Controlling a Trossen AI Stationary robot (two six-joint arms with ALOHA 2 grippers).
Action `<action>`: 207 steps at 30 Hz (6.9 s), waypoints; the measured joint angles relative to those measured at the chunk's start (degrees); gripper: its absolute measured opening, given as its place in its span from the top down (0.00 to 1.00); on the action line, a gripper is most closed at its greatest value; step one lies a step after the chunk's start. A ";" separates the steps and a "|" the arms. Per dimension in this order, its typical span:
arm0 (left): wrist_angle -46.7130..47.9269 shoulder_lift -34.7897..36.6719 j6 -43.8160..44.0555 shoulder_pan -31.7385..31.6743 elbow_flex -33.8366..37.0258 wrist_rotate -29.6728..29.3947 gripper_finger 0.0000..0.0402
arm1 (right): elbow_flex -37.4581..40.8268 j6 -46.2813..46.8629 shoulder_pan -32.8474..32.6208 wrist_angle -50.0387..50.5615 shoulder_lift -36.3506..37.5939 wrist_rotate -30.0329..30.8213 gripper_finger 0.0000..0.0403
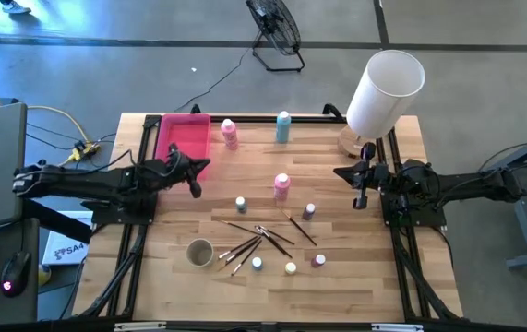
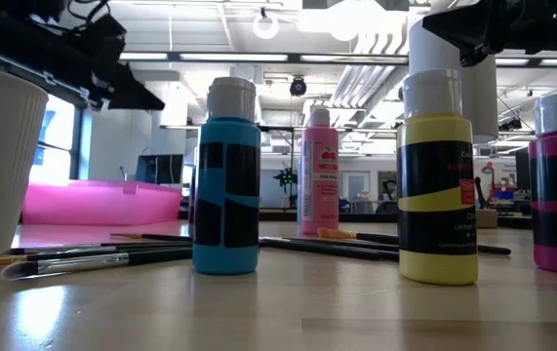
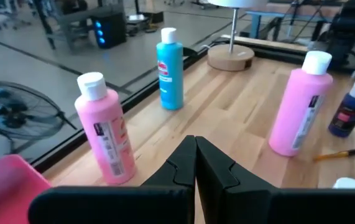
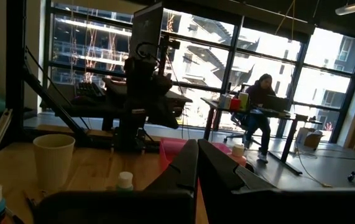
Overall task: Pick & Place Paint Supplies
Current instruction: Put the big pink paint bottle into the pink bin
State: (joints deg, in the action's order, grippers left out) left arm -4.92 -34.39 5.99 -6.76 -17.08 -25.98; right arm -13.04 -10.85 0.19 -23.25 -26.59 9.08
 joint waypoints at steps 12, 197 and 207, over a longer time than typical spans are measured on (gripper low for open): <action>-2.35 0.00 -4.28 -24.46 0.00 28.00 1.00 | 0.00 0.02 0.00 0.57 0.00 -0.02 0.99; -21.95 -44.72 -7.18 -38.58 -17.84 38.97 0.70 | 0.02 0.24 -0.03 0.83 0.00 -0.06 0.99; -21.94 -44.71 -6.97 -38.58 -17.84 39.47 0.68 | 0.02 0.26 -0.03 0.83 0.00 -0.06 0.99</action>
State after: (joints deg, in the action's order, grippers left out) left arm -26.86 -79.11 -0.98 -45.34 -34.92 13.49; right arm -13.02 -10.59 0.15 -22.42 -26.59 9.02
